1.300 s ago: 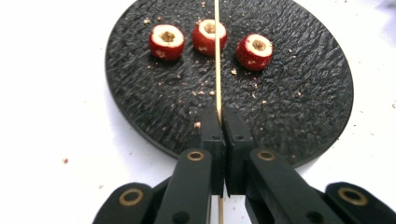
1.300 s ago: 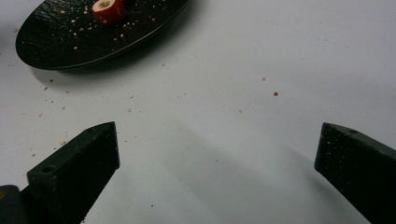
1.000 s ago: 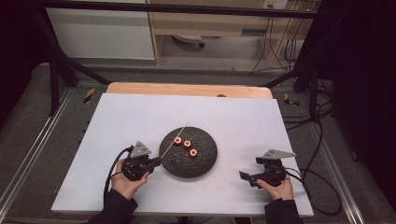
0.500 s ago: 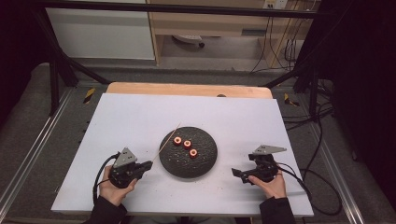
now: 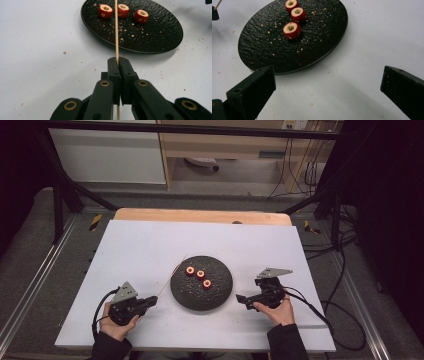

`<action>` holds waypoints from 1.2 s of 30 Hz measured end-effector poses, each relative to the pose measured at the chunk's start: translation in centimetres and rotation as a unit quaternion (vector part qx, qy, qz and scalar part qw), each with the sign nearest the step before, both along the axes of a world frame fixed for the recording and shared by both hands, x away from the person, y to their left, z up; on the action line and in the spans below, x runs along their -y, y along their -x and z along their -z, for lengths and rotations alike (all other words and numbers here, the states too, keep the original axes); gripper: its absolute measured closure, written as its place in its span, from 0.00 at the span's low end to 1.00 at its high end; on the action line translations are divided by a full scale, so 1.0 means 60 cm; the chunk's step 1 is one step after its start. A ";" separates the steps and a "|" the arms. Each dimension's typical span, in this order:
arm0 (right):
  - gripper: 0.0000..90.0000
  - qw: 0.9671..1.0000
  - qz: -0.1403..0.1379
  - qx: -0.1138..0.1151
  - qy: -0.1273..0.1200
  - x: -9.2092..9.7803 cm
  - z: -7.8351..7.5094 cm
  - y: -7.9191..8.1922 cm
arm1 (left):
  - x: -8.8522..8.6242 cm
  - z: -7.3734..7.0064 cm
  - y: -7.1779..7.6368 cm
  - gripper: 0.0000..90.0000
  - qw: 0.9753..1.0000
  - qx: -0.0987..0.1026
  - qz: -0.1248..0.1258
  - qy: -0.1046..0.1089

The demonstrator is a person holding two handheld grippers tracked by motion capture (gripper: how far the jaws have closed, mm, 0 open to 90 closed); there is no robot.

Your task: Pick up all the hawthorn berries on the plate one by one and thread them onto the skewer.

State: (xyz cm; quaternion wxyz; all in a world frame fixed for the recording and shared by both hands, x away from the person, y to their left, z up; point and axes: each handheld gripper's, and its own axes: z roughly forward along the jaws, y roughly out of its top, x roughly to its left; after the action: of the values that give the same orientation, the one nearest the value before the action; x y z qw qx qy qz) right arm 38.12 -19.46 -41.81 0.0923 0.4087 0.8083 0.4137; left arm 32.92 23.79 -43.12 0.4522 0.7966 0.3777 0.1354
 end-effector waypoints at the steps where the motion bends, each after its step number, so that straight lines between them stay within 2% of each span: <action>1: 0.01 1.000 0.000 -0.001 0.001 -0.006 -0.003 -0.002 | -0.001 0.000 0.001 0.98 1.000 0.000 0.000 0.001; 3: 0.01 1.000 -0.006 0.002 0.011 -0.018 -0.007 -0.008 | -0.001 0.000 0.002 0.98 1.000 0.002 0.002 0.001; 11: 0.01 0.999 -0.015 -0.014 0.041 -0.074 -0.021 -0.033 | -0.002 0.003 0.001 0.98 1.000 -0.005 0.004 0.003; 17: 0.03 0.998 -0.021 -0.014 0.060 -0.110 -0.028 -0.050 | -0.002 0.006 0.000 0.98 1.000 -0.004 0.002 -0.001; 25: 0.10 0.996 -0.036 -0.034 0.079 -0.146 -0.039 -0.065 | -0.001 0.006 0.000 0.98 1.000 0.000 0.003 -0.003; 32: 0.20 0.995 -0.039 -0.051 0.082 -0.175 -0.046 -0.079 | -0.002 0.006 0.000 0.98 1.000 0.001 0.003 -0.004; 36: 0.25 0.992 -0.045 -0.066 0.095 -0.194 -0.043 -0.087 | -0.003 0.006 -0.001 0.98 1.000 -0.001 0.003 -0.004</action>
State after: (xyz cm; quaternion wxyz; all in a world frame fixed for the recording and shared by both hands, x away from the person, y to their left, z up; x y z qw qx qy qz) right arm 43.35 -7.79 -39.23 0.0578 0.3877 0.8658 0.3111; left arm 32.99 23.98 -43.49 0.4493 0.7995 0.3751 0.1348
